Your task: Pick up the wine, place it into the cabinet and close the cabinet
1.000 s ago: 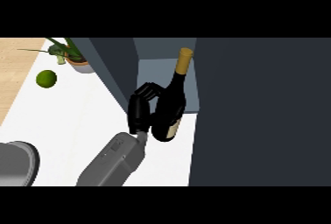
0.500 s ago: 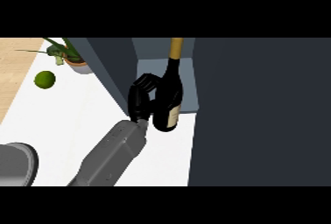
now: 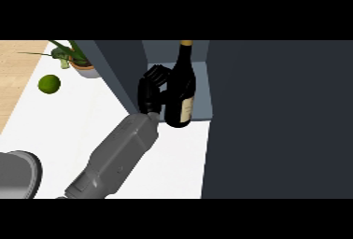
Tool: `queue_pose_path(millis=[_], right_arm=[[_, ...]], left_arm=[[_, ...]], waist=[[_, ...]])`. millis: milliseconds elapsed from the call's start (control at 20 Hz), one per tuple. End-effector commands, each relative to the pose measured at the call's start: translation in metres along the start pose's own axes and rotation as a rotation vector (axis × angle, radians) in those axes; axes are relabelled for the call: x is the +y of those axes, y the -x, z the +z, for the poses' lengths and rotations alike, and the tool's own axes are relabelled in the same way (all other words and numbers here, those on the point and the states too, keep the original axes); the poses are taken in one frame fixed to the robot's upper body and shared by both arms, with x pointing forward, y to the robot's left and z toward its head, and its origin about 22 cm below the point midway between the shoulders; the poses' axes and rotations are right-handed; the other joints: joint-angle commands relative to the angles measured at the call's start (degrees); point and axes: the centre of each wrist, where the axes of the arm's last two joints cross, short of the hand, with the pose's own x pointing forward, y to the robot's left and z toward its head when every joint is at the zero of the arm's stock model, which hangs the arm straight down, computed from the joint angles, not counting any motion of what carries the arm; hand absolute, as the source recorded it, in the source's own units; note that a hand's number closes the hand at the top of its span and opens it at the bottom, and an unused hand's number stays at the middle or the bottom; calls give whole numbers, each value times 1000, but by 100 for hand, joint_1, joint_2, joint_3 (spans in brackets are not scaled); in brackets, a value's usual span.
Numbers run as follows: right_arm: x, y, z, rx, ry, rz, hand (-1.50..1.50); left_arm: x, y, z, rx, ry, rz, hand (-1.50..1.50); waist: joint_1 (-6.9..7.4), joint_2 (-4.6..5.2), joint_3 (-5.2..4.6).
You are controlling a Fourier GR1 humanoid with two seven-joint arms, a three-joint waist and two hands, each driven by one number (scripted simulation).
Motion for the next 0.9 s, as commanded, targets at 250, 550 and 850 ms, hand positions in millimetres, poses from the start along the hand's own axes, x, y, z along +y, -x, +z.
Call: queue_pose_path(millis=[250,550,850], right_arm=[[5,-24,15,-61,-40,-90,-150],[5,-30,21,-69,-55,-94,-150],[4,-26,17,-62,-49,-98,-150]], left_arm=[[7,-24,-38,-64,-45,-48,150],[-16,-44,-51,-102,-124,-195,150],[4,-55,-68,-127,-200,-392,-150]], waist=[[14,21,-1],[-68,21,3],[-74,38,3]])
